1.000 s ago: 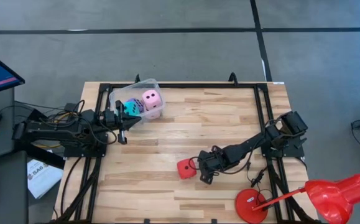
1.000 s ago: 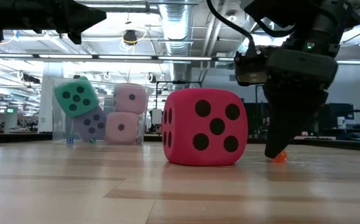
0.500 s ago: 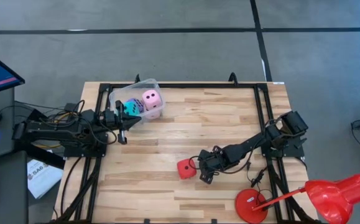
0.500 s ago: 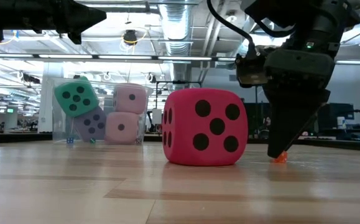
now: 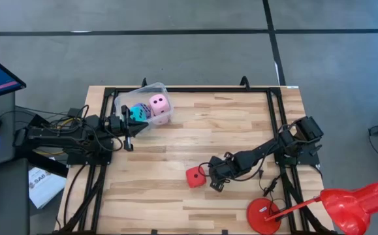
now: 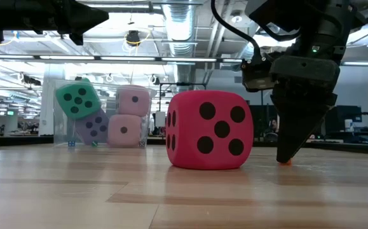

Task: Pick & Place Dice
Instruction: Put the small orange dice into the transparent container

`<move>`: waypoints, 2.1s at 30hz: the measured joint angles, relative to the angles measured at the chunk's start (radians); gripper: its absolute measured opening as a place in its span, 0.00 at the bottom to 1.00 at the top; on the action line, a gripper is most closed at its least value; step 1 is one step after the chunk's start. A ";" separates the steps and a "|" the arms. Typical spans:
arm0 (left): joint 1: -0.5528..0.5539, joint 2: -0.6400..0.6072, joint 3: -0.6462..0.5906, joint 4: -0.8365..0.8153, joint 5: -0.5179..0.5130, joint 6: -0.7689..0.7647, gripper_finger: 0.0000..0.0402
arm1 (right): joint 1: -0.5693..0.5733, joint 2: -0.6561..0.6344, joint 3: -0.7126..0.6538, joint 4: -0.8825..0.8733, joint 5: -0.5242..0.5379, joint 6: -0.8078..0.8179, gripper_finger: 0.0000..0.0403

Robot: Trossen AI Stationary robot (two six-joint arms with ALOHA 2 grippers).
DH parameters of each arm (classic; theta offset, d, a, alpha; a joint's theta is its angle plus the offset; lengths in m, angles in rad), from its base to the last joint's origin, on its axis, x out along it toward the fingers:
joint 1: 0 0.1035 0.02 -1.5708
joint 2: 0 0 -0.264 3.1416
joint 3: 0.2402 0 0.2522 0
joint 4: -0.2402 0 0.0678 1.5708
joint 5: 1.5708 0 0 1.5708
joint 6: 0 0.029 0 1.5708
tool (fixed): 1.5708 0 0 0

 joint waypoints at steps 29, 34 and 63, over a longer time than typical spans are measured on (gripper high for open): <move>0.000 0.000 0.000 0.000 0.000 0.000 0.01 | -0.047 -0.078 -0.004 0.013 0.043 -0.077 0.15; 0.000 0.000 0.000 0.000 0.000 0.000 0.01 | -0.115 -0.109 -0.002 0.026 0.097 -0.153 0.15; 0.001 0.000 0.000 0.046 -0.001 0.000 0.01 | -0.531 0.002 0.221 0.731 0.078 -0.671 0.15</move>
